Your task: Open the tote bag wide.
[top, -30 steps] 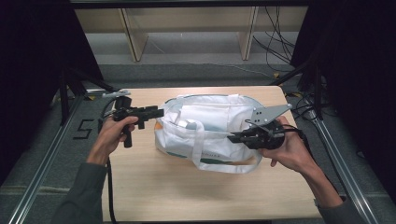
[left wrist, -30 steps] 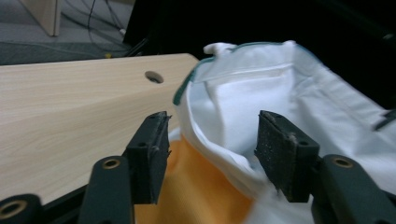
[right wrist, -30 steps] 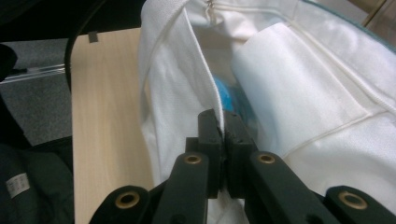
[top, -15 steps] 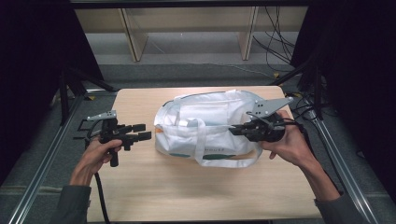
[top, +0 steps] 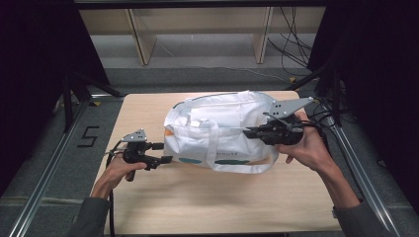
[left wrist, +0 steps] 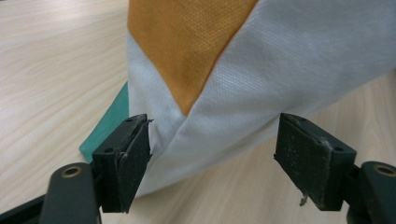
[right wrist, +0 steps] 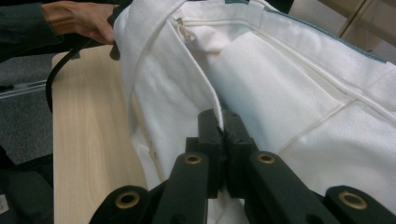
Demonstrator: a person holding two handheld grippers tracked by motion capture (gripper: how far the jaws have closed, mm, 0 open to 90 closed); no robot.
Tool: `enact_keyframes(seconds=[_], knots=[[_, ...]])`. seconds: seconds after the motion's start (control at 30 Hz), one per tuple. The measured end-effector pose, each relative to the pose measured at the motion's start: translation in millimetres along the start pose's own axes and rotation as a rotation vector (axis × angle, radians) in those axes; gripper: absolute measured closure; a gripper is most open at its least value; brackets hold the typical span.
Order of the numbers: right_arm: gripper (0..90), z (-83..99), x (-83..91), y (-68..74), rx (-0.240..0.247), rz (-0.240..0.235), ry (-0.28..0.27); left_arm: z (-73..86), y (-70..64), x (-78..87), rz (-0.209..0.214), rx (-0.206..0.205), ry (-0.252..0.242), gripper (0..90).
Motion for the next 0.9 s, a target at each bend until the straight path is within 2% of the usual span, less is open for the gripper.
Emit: enact_keyframes(seconds=[0.07,0.1,0.13,0.17,0.23,0.27,0.3,0.33,0.37,0.47,0.53,0.57,0.6,0.63,0.67,0.7,0.73,0.77,0.8,0.83,0.87,0.9], knots=[[88.9,0.5,0.0,-0.5,0.005,0.004,0.003,0.7,0.2,-7.0,-0.001,0.001,-0.01,26.0],[88.9,0.2,0.0,-0.5,0.005,0.005,0.001,1.1,-0.2,-8.7,0.002,-0.014,-0.014,30.8],[88.9,0.0,0.1,0.6,-0.008,0.002,-0.001,1.7,-0.1,-9.7,-0.005,-0.041,-0.015,40.6],[88.9,0.0,0.3,1.2,-0.019,0.003,-0.001,1.8,0.7,-9.8,-0.017,-0.07,-0.018,55.1],[88.9,-0.2,-0.2,0.8,-0.017,0.002,-0.001,-1.8,0.8,-9.4,-0.023,-0.096,-0.05,76.8],[88.9,-0.5,-0.3,0.5,-0.023,0.005,-0.002,-2.6,-1.3,-9.4,-0.032,-0.092,-0.055,79.5],[88.9,-1.7,-0.1,-1.9,-0.004,0.016,-0.01,-5.6,-3.2,-8.5,-0.033,-0.117,-0.062,80.4],[89.0,-2.3,1.0,-2.3,-0.006,0.013,-0.006,-10.1,-5.0,-6.9,-0.025,-0.105,-0.089,82.9],[89.0,-3.5,2.4,-4.5,-0.007,0.03,-0.013,-20.7,-9.4,-2.4,0.005,-0.031,-0.161,84.2],[89.1,-17.0,15.2,-11.4,-0.014,0.038,-0.051,-39.3,-13.9,7.3,0.001,-0.017,-0.191,84.8],[89.1,-27.5,23.1,-17.8,-0.014,0.067,-0.069,-55.2,-22.7,11.8,0.017,0.013,-0.212,85.1],[89.1,-33.5,27.9,-23.1,-0.01,0.083,-0.073,-64.8,-30.5,13.1,0.04,0.028,-0.224,85.1],[89.1,-41.5,34.4,-29.1,-0.009,0.091,-0.08,-71.1,-34.6,13.9,0.044,0.026,-0.235,85.1],[89.1,-46.9,37.1,-32.0,-0.021,0.101,-0.096,-82.5,-39.6,16.3,0.052,0.001,-0.255,85.2],[89.1,-55.6,42.5,-39.0,-0.015,0.112,-0.114,-91.5,-44.0,19.2,0.067,0.023,-0.28,85.2],[89.1,-62.9,46.9,-42.7,-0.024,0.122,-0.134,-101.0,-49.8,21.3,0.106,0.025,-0.314,85.4],[89.1,-67.8,51.1,-45.6,-0.03,0.119,-0.132,-107.7,-53.2,22.6,0.118,0.02,-0.322,85.3],[89.1,-73.4,54.8,-49.3,-0.024,0.125,-0.145,-110.7,-54.1,22.2,0.114,0.02,-0.311,85.3],[89.1,-76.9,56.4,-51.0,-0.043,0.126,-0.148,-110.1,-52.8,19.0,0.097,0.011,-0.292,85.2],[89.1,-77.8,56.6,-55.4,-0.028,0.134,-0.144,-105.7,-52.0,14.5,0.086,0.009,-0.263,85.1],[89.1,-74.9,53.5,-55.0,-0.047,0.136,-0.126,-99.2,-51.7,9.1,0.087,0.012,-0.242,85.1],[89.1,-69.7,49.1,-56.8,-0.032,0.141,-0.107,-92.8,-50.5,5.5,0.079,0.03,-0.238,85.0]])
Point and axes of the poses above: each handheld gripper's, and its own axes: x roughly backward along the jaws, z roughly out of its underside, y roughly to its left, the point moved 10 cm from there along -x, roughly forward along the jaws, and after that the axes turned 1 degree about -x, right-handed, at the moved point
